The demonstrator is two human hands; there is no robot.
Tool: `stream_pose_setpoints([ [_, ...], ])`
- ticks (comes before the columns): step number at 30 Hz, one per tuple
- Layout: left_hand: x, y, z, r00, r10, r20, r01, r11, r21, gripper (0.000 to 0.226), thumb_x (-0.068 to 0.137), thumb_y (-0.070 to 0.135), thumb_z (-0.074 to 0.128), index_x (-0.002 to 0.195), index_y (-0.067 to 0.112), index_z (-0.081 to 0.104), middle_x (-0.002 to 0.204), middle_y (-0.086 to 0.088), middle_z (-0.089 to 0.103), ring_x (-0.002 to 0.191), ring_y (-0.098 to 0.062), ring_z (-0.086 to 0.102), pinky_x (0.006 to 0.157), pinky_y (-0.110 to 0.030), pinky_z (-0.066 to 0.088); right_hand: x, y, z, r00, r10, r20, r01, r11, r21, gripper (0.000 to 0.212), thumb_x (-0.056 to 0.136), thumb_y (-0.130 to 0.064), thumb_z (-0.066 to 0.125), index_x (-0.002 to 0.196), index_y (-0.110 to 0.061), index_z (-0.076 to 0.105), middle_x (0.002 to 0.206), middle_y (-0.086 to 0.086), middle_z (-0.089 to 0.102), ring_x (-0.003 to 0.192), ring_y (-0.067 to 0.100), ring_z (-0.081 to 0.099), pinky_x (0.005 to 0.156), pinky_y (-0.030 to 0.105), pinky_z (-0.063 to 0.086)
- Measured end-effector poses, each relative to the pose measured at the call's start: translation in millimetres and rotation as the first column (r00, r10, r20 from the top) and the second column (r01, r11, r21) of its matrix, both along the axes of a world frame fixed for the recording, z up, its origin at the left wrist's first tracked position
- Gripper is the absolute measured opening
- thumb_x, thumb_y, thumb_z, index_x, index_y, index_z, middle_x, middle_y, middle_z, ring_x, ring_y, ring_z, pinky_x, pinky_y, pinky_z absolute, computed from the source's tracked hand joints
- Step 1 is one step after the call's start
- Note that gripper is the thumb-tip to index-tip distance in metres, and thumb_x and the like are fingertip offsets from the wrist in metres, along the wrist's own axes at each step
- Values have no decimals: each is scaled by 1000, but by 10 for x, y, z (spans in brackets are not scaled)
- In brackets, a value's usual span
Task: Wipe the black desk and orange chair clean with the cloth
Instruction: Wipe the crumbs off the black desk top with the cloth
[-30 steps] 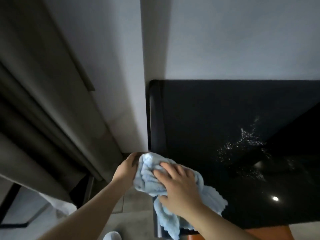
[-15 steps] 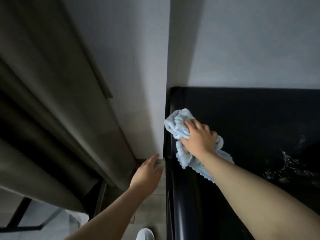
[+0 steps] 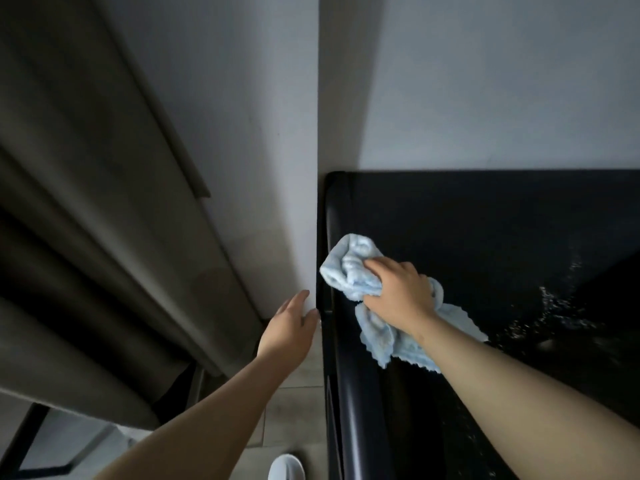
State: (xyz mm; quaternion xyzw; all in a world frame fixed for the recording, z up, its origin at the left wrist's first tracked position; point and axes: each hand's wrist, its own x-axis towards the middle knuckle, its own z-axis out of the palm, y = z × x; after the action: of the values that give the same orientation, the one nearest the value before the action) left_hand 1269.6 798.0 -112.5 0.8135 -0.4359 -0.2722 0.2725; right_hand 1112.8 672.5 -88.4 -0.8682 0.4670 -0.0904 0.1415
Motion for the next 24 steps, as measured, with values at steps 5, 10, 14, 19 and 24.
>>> stream_pose_setpoints([
  [5, -427, 284, 149, 975, 159, -157, -180, 975, -129, 44, 98, 37, 41, 137, 18, 45, 135, 0, 52, 128, -20, 43, 93, -20, 31, -520, 720, -1, 988, 152, -26, -153, 988, -11, 44, 78, -36, 58, 121, -35, 53, 127, -15, 53, 107, 23, 52, 82, 38, 40],
  [10, -910, 708, 130, 909, 283, -305, -334, 933, -132, 41, 96, 39, 43, 134, 22, 50, 128, 2, 57, 122, -15, 48, 92, -19, 30, -1106, 1398, 29, 942, 333, -29, -331, 942, 54, 55, 80, -45, 55, 133, -37, 46, 142, -13, 41, 123, 21, 38, 95, 40, 29],
  [14, -1242, 900, 118, 939, 207, -273, -241, 965, -99, 42, 93, 35, 52, 133, 23, 49, 123, 2, 59, 118, -13, 51, 91, -20, 33, -1529, 1666, 92, 888, 459, -17, -456, 886, 77, 50, 77, -41, 60, 126, -33, 56, 135, -9, 50, 122, 25, 42, 93, 46, 30],
  [19, -1473, 1044, 146, 989, 101, -104, -110, 990, -84, 52, 92, 30, 56, 140, 19, 40, 143, 1, 42, 127, -18, 43, 106, -28, 32, -1874, 1643, 251, 931, 350, -101, -354, 935, -23, 38, 67, -36, 60, 103, -28, 67, 113, -9, 62, 104, 27, 56, 80, 42, 39],
  [24, -1571, 1177, 129, 980, 151, -132, -166, 980, -114, 44, 95, 23, 48, 138, 18, 43, 141, 4, 44, 128, -17, 43, 103, -22, 30, -1763, 1890, 248, 992, -31, 123, 63, 960, -271, 54, 38, -27, 84, 91, -23, 71, 98, 0, 70, 69, 33, 64, 53, 40, 49],
])
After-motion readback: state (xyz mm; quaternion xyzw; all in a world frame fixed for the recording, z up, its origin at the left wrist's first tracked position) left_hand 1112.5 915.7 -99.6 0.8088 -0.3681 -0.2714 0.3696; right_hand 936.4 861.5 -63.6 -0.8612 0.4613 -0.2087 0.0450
